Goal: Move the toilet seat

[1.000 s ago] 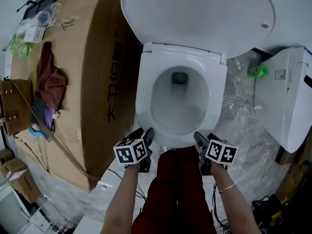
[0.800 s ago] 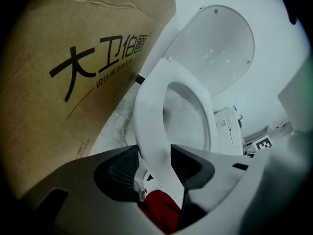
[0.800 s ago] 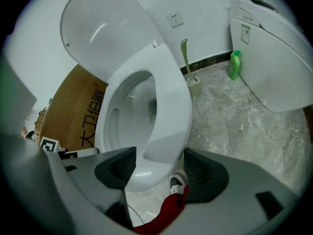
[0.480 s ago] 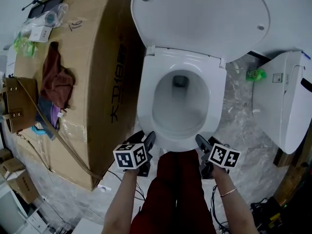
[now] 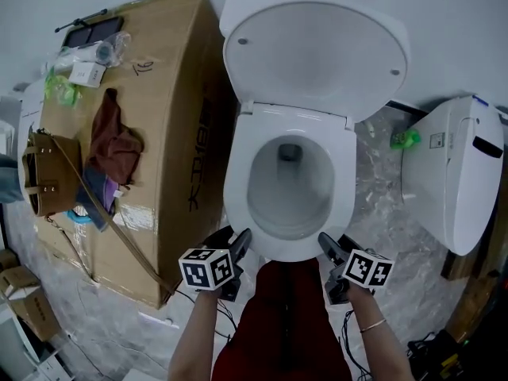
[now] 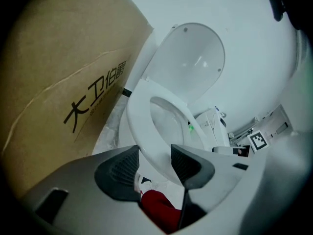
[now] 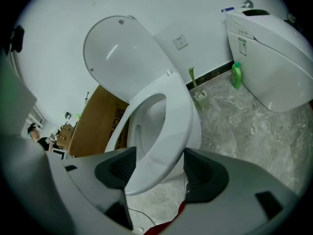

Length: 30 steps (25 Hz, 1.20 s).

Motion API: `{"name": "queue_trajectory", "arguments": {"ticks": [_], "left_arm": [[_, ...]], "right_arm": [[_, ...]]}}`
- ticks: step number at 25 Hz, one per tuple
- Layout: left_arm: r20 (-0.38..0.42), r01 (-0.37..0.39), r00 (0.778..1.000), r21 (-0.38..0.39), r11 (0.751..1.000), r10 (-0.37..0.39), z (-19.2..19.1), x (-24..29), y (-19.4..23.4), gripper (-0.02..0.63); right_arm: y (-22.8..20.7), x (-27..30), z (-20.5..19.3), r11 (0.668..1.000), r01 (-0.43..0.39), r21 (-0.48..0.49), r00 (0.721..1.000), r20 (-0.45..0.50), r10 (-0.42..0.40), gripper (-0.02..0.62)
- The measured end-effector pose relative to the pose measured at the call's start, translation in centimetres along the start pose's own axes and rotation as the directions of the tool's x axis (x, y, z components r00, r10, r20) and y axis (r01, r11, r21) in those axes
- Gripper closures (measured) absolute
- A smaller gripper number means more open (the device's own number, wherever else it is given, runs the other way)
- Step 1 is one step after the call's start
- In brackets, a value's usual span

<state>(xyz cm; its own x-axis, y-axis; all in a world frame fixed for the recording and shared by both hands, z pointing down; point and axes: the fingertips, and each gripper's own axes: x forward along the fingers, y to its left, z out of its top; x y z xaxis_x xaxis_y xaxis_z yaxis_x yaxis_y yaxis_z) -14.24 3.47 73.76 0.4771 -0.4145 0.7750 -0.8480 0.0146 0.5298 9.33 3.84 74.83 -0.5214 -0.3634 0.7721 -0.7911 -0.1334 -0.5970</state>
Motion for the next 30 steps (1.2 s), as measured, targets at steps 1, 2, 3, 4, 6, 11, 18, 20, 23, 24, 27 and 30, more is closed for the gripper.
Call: {"name": "queue_trajectory", "arguments": {"ticks": [1, 2, 3, 4, 6, 11, 18, 20, 23, 24, 27, 30], "left_arm": [[0.003, 0.01, 1.0, 0.005, 1.0, -0.01, 0.3, -0.5, -0.4, 0.417], [0.008, 0.02, 1.0, 0.012, 1.0, -0.02, 0.7, -0.9, -0.8, 0.417], [0.012, 0.028, 1.0, 0.021, 0.999, -0.028, 1.1, -1.4, -1.2, 0.416], [0.018, 0.034, 0.999, 0.026, 0.999, -0.035, 1.5, -1.8, -1.5, 0.413], [0.03, 0.041, 0.999, 0.027, 0.999, -0.042, 2.2, -2.6, -2.1, 0.407], [0.08, 0.063, 0.995, 0.018, 0.998, -0.064, 4.4, -4.4, -3.9, 0.402], [0.145, 0.116, 0.983, -0.006, 0.993, -0.114, 8.1, -6.7, -6.5, 0.4], [0.159, 0.126, 0.98, -0.019, 0.992, -0.121, 9.1, -7.2, -7.0, 0.398], [0.185, 0.145, 0.973, -0.043, 0.988, -0.135, 10.6, -7.9, -7.9, 0.394], [0.196, 0.151, 0.971, -0.054, 0.987, -0.138, 11.1, -8.1, -8.1, 0.393], [0.216, 0.164, 0.966, -0.077, 0.984, -0.144, 12.7, -8.6, -8.9, 0.39], [0.214, 0.17, 0.965, -0.087, 0.982, -0.148, 13.8, -8.9, -9.6, 0.387]], "right_arm": [[0.4, -0.5, 0.3, 1.0, -0.011, 0.0, 1.0, 0.005, 0.011, 0.302], [0.8, -1.0, 0.5, 1.0, -0.023, -0.001, 1.0, 0.01, 0.023, 0.302], [1.2, -1.4, 0.8, 0.999, -0.035, -0.003, 0.999, 0.015, 0.035, 0.302], [1.6, -1.9, 1.1, 0.999, -0.046, -0.006, 0.999, 0.02, 0.046, 0.302], [2.3, -2.6, 1.6, 0.998, -0.06, -0.011, 0.998, 0.026, 0.06, 0.302], [4.2, -4.7, 3.4, 0.995, -0.09, -0.035, 0.994, 0.062, 0.092, 0.302], [6.7, -7.2, 6.2, 0.991, -0.12, -0.065, 0.983, 0.129, 0.128, 0.302], [7.4, -7.8, 7.1, 0.989, -0.136, -0.062, 0.979, 0.145, 0.144, 0.302], [8.3, -8.8, 8.4, 0.986, -0.161, -0.031, 0.97, 0.182, 0.164, 0.302], [8.6, -9.1, 8.8, 0.986, -0.167, -0.02, 0.966, 0.197, 0.168, 0.302], [9.4, -9.8, 10.3, 0.982, -0.189, 0.01, 0.953, 0.245, 0.181, 0.302], [10.0, -10.4, 11.5, 0.977, -0.21, 0.029, 0.943, 0.27, 0.195, 0.302]]}}
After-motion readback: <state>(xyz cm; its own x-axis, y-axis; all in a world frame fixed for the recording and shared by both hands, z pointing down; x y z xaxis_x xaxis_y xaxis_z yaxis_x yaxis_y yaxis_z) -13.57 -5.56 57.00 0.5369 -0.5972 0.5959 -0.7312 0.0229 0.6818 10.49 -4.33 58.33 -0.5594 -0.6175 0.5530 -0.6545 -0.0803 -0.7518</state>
